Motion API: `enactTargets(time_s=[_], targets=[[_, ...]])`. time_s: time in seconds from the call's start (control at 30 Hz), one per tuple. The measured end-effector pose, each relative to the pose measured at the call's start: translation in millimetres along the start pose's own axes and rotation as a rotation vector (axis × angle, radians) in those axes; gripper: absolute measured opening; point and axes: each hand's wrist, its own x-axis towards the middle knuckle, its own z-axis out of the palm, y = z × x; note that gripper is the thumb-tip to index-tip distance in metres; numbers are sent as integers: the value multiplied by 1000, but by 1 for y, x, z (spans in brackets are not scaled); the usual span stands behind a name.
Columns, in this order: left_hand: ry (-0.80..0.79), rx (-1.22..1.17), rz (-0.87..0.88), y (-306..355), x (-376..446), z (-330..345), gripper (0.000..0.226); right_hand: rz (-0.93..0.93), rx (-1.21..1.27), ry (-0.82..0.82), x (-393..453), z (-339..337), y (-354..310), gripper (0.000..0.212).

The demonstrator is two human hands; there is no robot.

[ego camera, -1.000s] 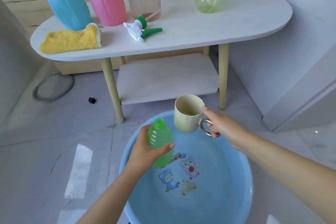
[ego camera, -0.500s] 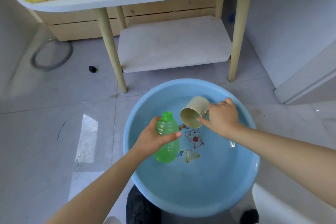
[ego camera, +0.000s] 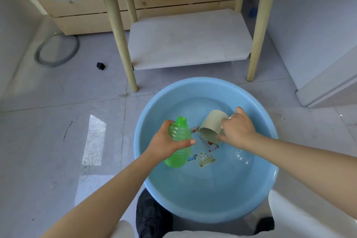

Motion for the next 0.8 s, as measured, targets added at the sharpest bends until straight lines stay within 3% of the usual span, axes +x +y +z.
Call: enactTargets(time_s=[0.2, 0.33, 0.4, 0.6, 0.8], targets=[[13, 11, 1, -1, 2, 1, 72, 242, 435, -130, 5, -7, 17, 59], [30, 52, 44, 0, 4, 6, 75, 433, 967, -195, -1, -17, 24, 55], [43, 41, 83, 0, 4, 8, 76, 466, 1111, -180, -7, -20, 25, 50], [27, 23, 176, 3, 3, 14, 72, 454, 1290, -91, -18, -32, 22, 43], [51, 32, 230, 6, 4, 17, 68, 393, 1221, 118, -28, -61, 10, 48]])
